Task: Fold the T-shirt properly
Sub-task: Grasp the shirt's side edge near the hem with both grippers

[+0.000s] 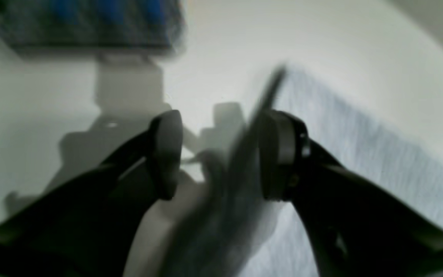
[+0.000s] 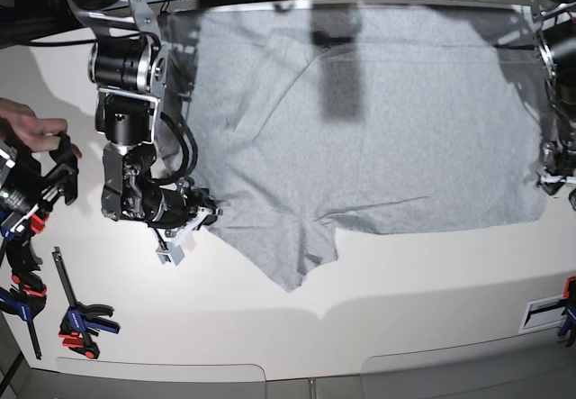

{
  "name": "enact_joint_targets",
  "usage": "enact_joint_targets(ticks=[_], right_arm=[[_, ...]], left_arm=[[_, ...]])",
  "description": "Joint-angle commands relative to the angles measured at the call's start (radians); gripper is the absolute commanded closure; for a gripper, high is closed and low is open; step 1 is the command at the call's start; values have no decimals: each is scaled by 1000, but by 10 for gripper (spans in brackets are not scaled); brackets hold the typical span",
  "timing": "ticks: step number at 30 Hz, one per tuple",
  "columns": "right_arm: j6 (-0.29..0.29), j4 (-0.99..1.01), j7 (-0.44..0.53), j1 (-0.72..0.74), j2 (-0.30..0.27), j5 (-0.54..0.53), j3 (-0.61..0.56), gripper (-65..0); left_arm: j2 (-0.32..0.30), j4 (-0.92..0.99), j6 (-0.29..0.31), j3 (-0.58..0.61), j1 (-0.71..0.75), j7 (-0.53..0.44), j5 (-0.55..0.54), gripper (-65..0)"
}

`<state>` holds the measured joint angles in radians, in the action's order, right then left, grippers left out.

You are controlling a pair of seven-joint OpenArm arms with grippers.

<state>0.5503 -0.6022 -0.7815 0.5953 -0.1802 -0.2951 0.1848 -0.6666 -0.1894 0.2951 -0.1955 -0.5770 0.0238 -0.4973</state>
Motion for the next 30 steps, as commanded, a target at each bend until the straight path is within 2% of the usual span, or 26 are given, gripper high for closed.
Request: enact_joint_targets(ticks=[1,10,20,30], right_arm=[[-1,-11,-5,22,-8,4,-2,0],[1,-11,-3,-4,-8,4,-2,0],[1,-11,4,-22,-8,4,-2,0],[1,-11,14,-22,-8,4,-2,0]], left_arm=[[-17,-14,4,0,-14,-34,-9,-297],[34,-14,4,0,-14,-55,-9,-297],[34,-74,90,0,-19,-61,-9,-297],[35,-87,95,0,-16,-51,-1,-296]])
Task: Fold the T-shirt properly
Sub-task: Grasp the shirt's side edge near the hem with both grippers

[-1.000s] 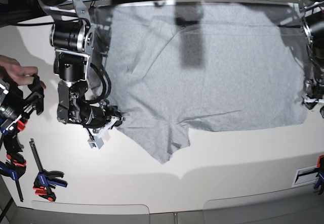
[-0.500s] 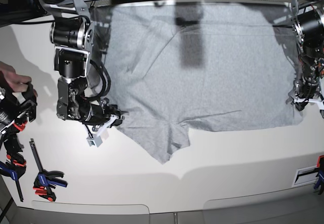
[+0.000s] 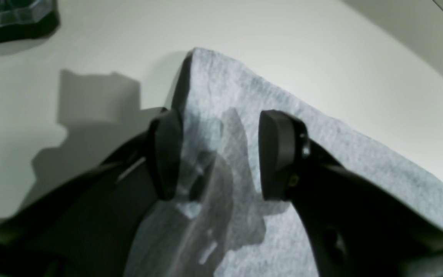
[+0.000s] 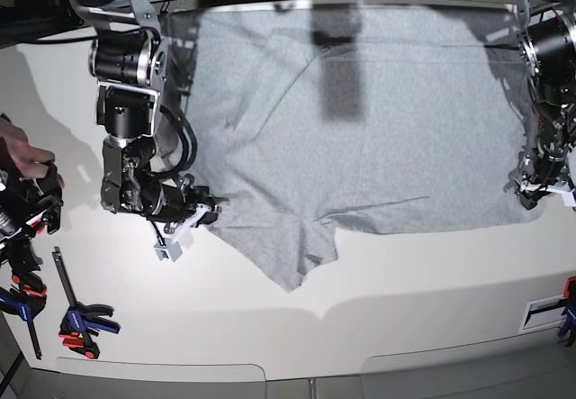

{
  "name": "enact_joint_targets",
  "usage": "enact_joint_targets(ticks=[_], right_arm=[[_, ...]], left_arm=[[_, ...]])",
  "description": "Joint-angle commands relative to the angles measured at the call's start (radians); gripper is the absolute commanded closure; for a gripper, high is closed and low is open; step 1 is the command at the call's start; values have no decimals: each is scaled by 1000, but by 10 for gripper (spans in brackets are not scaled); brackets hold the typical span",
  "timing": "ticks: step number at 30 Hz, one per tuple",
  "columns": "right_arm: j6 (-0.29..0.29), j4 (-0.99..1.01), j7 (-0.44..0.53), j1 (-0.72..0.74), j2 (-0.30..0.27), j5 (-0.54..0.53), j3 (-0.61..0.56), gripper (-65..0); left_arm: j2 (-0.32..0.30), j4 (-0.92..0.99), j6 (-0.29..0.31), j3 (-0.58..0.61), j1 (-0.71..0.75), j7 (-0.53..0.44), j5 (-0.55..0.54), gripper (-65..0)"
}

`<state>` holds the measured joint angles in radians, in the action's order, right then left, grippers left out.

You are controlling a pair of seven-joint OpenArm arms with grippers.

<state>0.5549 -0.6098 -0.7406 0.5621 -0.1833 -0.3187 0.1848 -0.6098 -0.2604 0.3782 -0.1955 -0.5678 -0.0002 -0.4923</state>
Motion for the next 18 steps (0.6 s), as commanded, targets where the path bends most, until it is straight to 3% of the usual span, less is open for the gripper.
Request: enact_joint_targets(ticks=[1,12,15,18], right_arm=[[-4,-3,-26,11,-5,27,-2,0],[-4,-3,-26,11,-5,27,-2,0],[-4,-3,-26,11,-5,27,-2,0],[-4,-3,-26,11,-5,27,-2,0]], left_arm=[[-22,-16,11,0,-25,-27,-6,-296],[-7,-16,7,1,-11,-18,31,-289],[-5,-16,7,1,-11,-15,31,-209],[-5,-16,7,1,-11,-16,31,-85]])
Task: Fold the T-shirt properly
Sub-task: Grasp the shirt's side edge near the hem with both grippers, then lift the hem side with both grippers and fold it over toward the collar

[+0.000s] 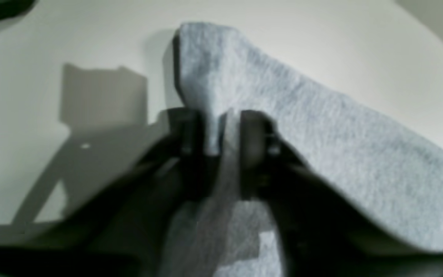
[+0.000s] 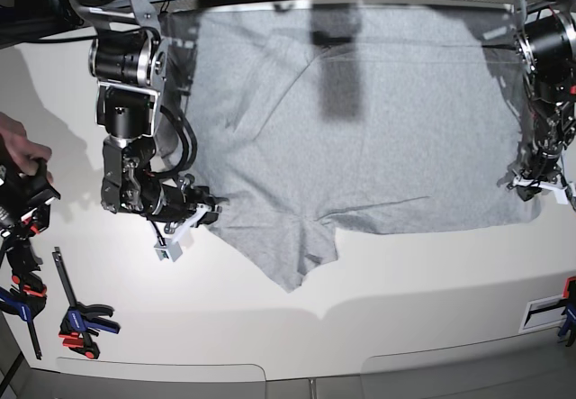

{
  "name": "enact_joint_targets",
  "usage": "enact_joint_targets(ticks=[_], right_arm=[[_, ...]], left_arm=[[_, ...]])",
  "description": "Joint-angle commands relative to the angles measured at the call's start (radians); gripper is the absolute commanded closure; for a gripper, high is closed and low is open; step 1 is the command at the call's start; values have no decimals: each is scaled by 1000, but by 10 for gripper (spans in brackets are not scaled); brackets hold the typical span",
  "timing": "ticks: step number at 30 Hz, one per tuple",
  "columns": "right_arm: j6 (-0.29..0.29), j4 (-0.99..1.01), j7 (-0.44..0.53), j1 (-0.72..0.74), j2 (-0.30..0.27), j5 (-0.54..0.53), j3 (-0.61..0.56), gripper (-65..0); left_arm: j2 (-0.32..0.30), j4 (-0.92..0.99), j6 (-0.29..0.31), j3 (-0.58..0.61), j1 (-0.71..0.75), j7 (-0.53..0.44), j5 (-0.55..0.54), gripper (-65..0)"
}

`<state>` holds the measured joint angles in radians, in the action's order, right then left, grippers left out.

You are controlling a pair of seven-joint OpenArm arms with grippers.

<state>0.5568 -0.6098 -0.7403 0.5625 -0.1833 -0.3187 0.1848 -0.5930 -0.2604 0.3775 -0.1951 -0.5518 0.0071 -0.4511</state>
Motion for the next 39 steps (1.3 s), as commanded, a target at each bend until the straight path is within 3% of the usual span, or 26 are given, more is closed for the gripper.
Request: enact_joint_targets(ticks=[1,2,7,13,16,19,24,30,39], right_arm=[[-6,-3,-26,11,-5,27,-2,0],[-6,-3,-26,11,-5,27,-2,0],[-4,-6,-47,16,-8,-38,-2,0],[82,-127,-173,5,-10,-166,-2,0],[83,-229,-238,-24,-10,-203,-2,0],[83,-364,-319,-80,-10,-282,-2,0],[82,-649,-454,-216,-10,-388,3,0],[82,-853,-452,-406,3,-400,104,0],[83,-998,-458,-611,12,-452,271,0]], left_arm=[[-22,-16,8,1,-27,-23,-11,-35],[-22,-16,8,1,-27,-23,-11,0],[-24,-16,8,1,-28,-38,-16,0],[-64,-17,23,0,-27,-37,-94,0],[-100,-17,82,0,-27,-29,-105,0],[-131,-17,183,0,-27,5,-110,0],[-181,-17,321,0,-27,165,-267,0],[-249,-17,321,0,-27,463,-478,0],[-320,-17,321,0,18,752,-678,0]])
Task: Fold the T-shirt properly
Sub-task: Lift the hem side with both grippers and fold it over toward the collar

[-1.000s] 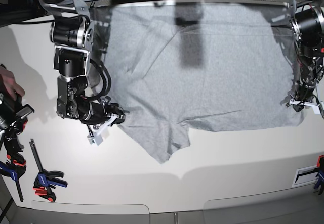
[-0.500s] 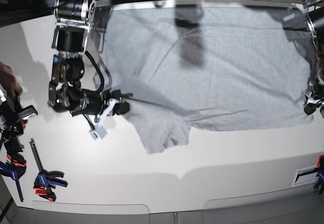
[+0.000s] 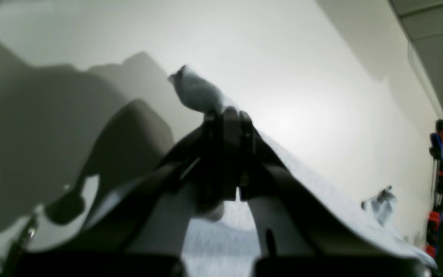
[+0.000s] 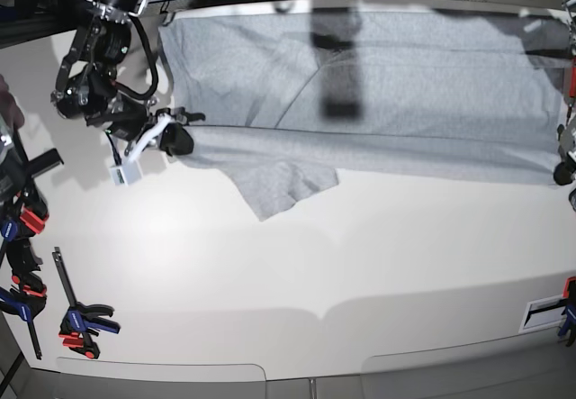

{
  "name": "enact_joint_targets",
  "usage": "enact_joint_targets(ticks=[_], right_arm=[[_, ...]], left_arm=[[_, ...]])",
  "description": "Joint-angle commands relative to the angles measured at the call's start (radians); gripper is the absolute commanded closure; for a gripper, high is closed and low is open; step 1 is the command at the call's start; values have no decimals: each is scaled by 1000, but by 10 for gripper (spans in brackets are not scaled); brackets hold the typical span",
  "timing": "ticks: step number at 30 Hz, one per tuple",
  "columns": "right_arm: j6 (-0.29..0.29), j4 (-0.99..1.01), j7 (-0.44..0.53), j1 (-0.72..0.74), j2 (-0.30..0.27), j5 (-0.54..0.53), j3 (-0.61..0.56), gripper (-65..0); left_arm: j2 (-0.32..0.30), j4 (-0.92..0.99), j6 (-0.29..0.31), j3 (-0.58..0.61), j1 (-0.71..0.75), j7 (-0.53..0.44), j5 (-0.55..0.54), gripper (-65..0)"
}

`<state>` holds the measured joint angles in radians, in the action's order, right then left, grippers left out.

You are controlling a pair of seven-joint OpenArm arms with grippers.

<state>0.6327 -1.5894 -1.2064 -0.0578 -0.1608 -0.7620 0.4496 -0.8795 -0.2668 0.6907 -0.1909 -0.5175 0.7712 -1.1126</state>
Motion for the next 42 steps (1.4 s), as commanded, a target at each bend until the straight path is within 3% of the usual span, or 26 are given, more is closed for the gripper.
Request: enact_joint_targets(ticks=[1,6,11,18,22,29,39,41,42], right_arm=[[6,-21,8,-7,-11,-9,10,0],[7,-21,8,-61,1,-8,8,0],[6,-21,5,-64,3,-5,8,0],[6,-21,5,-64,3,-4,8,0],[5,-21,5,-64,3,-4,8,0],[4,-21,6,-64,3,-1,8,0],[4,-21,4,-64,3,-1,8,0],[6,-21,-9,-64,3,-1,8,0],[6,-21,-10,-64,3,-2,8,-88]], left_arm=[[-34,-10,7,-4,2,-2,-19,0],[-33,-11,7,-5,107,-1,-26,0],[-34,-11,7,-6,181,18,-128,0],[-35,-31,7,-124,202,302,-365,0],[-45,-31,7,-203,208,396,-371,0],[-85,-56,7,-229,318,377,-371,0],[-68,-101,7,-228,399,312,-371,0],[-69,-101,7,-228,399,312,-371,-69],[-69,-101,7,-228,399,312,-371,-103]])
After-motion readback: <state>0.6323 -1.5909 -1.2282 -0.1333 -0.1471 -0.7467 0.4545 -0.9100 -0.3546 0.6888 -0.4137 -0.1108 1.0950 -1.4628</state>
